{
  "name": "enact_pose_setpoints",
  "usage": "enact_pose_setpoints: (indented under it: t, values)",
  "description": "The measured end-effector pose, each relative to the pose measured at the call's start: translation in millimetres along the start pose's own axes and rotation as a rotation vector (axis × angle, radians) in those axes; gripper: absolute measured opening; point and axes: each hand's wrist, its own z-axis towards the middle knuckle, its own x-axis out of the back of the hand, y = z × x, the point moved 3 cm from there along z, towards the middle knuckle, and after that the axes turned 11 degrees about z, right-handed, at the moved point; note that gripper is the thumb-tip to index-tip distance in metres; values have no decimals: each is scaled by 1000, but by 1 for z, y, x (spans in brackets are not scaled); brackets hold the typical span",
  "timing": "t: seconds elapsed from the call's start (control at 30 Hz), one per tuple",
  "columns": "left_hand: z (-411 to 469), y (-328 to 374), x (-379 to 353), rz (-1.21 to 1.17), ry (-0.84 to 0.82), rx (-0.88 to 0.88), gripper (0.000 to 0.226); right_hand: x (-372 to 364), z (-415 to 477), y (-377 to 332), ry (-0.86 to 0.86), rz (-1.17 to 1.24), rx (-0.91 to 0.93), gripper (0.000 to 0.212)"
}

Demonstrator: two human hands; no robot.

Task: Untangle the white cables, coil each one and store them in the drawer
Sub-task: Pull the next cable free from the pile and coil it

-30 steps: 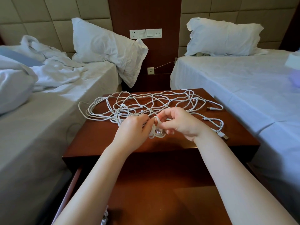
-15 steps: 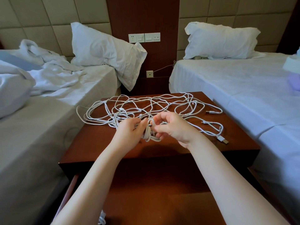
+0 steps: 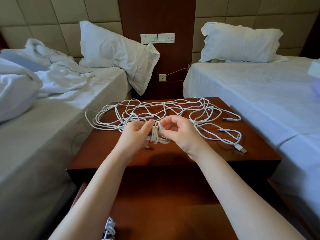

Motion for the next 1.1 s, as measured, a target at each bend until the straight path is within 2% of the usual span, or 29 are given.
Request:
enact_pose_setpoints:
  t: [0.07,0.2,0.4,0.63,0.8,0.9,1.1]
  values:
    - [1,-1,-4,-17,-1,6,49,5,0,-1,-6,13,-25,18]
    - [0,0,-9,-44,-1,2,47,15,-2,-7,-38,15,-26,25]
    - [-1,2,-7,-16,-27,-34,49,19,2,-7,-121,-239,-4,20]
    - [1,2,-14,230,-106,-68,42,23,0,-8,-180,-357,-22,12]
    - [-4,-1,-16,4,-279,-22,31,24,0,-5,-161,-398,0,13]
    - [-7,-2,-15,32,-356,-51,14,24,-1,-5,-161,-417,-1,19]
    - [-7,-8,-16,54,-348,-91,14,21,-3,-9,-217,-552,1,19]
